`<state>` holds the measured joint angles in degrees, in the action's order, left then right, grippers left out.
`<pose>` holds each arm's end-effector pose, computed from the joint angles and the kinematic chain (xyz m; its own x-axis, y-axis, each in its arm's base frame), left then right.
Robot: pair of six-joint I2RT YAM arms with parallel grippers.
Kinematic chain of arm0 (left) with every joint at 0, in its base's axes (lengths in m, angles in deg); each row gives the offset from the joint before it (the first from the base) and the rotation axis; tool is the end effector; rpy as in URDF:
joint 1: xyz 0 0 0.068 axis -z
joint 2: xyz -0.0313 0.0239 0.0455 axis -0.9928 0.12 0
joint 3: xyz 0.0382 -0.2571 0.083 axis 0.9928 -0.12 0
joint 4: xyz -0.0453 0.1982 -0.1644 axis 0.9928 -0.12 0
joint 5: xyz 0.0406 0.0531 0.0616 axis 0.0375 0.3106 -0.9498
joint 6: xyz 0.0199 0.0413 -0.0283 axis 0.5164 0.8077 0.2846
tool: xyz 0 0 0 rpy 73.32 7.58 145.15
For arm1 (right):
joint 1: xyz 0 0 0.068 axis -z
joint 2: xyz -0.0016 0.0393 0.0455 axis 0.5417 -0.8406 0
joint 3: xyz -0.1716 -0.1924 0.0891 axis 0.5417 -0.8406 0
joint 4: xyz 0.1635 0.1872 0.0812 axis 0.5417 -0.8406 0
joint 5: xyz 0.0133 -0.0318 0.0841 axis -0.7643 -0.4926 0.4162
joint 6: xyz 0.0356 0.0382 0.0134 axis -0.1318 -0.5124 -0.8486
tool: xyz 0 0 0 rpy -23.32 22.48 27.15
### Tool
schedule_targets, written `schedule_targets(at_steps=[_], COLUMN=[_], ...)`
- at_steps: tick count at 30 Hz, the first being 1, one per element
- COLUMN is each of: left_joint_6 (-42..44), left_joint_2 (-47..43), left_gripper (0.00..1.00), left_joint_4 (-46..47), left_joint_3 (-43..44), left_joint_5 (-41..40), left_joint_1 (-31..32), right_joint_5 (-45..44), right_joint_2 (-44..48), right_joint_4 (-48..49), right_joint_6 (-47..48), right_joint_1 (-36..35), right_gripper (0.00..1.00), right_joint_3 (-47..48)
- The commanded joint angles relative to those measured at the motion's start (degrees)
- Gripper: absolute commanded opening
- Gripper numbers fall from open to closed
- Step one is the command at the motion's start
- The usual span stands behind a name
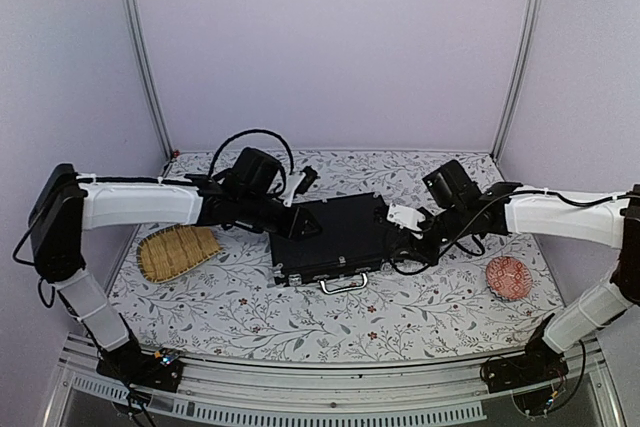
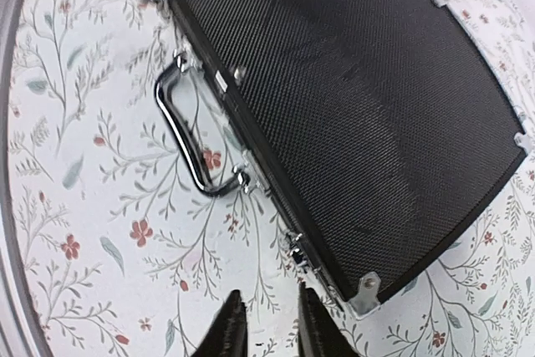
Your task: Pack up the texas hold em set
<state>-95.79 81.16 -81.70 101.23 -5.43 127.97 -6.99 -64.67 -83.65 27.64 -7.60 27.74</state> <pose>0.2595 -0.2748 0.2113 -0.7592 0.2672 -0.5935 0.5987 0.6443 -0.4759 0.2197 0.1984 0.2085 -0.1204 -0.8006 -0.5870 -0.9569 0.2510 -0.1460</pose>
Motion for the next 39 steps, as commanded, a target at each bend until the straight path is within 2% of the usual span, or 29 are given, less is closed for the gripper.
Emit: schedule_targets(at_steps=[1,3,5,7,11,15,22,26,32,39], left_joint_6=[-3.27,-6.74,-10.78,-14.77,-20.42,-22.12,-19.97,-18.08,-12.47,-10.10], left_joint_2=[-9.04,-12.64,-16.26,-19.50,-22.87,-20.02,-7.03,-0.35,9.42,18.90], left_gripper=[0.30,0.45,0.58,0.67,0.70,0.70,0.68,0.66,0.62,0.60], left_joint_4=[-4.82,-6.58,-7.73,-6.68,3.88,15.39,19.79,19.21,16.25,13.42], left_joint_3=[-4.17,-7.50,-11.14,-15.79,-24.92,-28.76,-22.37,-16.74,-3.38,7.26], left_joint_5=[-8.61,-12.44,-16.85,-18.39,-10.88,-1.88,4.13,5.45,7.56,7.28], left_joint_1=[1.70,1.65,1.41,0.11,-5.61,-9.32,-9.90,-9.88,-9.89,-10.81], right_joint_5=[7.07,8.29,10.41,12.25,14.52,15.13,21.83,25.89,29.36,28.77], right_joint_2=[1.03,-1.40,-4.60,-8.18,-15.33,-21.18,-24.15,-23.46,-22.22,-19.99], right_joint_4=[-3.74,-3.55,-3.20,-3.15,-3.20,-5.33,-8.41,-10.54,-12.83,-14.17], right_joint_6=[-3.76,-5.40,-7.19,-8.68,-10.61,-12.49,-11.38,-9.44,-7.30,-5.74], right_joint_1=[5.46,8.87,12.43,15.17,18.13,18.60,18.59,18.55,18.24,15.90], right_gripper=[0.29,0.36,0.49,0.55,0.58,0.60,0.61,0.61,0.59,0.57], right_joint_3=[6.58,9.84,12.78,15.26,18.74,20.69,19.70,18.65,17.21,14.80])
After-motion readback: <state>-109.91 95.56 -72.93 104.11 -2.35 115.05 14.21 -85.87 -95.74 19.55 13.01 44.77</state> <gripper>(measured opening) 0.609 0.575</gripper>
